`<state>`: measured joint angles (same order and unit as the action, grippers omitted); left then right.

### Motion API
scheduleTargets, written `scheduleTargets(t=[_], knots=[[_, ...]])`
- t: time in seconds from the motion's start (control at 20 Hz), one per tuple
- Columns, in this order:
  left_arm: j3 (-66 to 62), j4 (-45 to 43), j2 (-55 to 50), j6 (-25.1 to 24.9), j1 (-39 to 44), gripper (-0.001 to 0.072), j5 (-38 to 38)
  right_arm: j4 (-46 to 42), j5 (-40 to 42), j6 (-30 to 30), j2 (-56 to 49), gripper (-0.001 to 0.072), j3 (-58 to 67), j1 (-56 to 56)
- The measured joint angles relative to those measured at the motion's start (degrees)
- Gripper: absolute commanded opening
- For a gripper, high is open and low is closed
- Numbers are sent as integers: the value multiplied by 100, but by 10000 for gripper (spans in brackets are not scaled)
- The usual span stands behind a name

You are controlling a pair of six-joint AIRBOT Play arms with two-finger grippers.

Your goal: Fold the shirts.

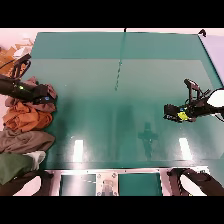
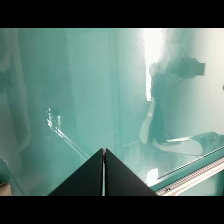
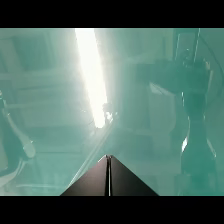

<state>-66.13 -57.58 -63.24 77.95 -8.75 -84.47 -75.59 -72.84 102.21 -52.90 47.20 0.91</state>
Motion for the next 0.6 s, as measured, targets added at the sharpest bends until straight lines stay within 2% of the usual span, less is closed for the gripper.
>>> scheduleTargets(t=[0.2, 0.35, 0.4, 0.45, 0.5, 0.55, 0.6], knots=[[0, 63, 0, -2, 0, 20, 256, 0, 2, 0, 0, 15, 0, 2], [0, 24, 0, -20, 0, 21, 761, 0, 111, 0, 0, 15, 0, 2], [0, -98, 0, -26, 0, 70, 981, 0, 166, 0, 0, 16, 0, 2], [0, -321, 0, -31, 0, 556, 1257, -2, 249, 0, 0, 36, 0, 0], [2, -651, -2, -33, 0, 688, 1532, 0, 365, 0, 0, 169, 0, 2], [9, -1019, -11, -24, 0, 691, 1797, 0, 479, 2, -7, 402, 0, 2], [20, -1416, -31, 0, -2, 692, 2083, 0, 612, 0, -22, 518, 0, 0]])
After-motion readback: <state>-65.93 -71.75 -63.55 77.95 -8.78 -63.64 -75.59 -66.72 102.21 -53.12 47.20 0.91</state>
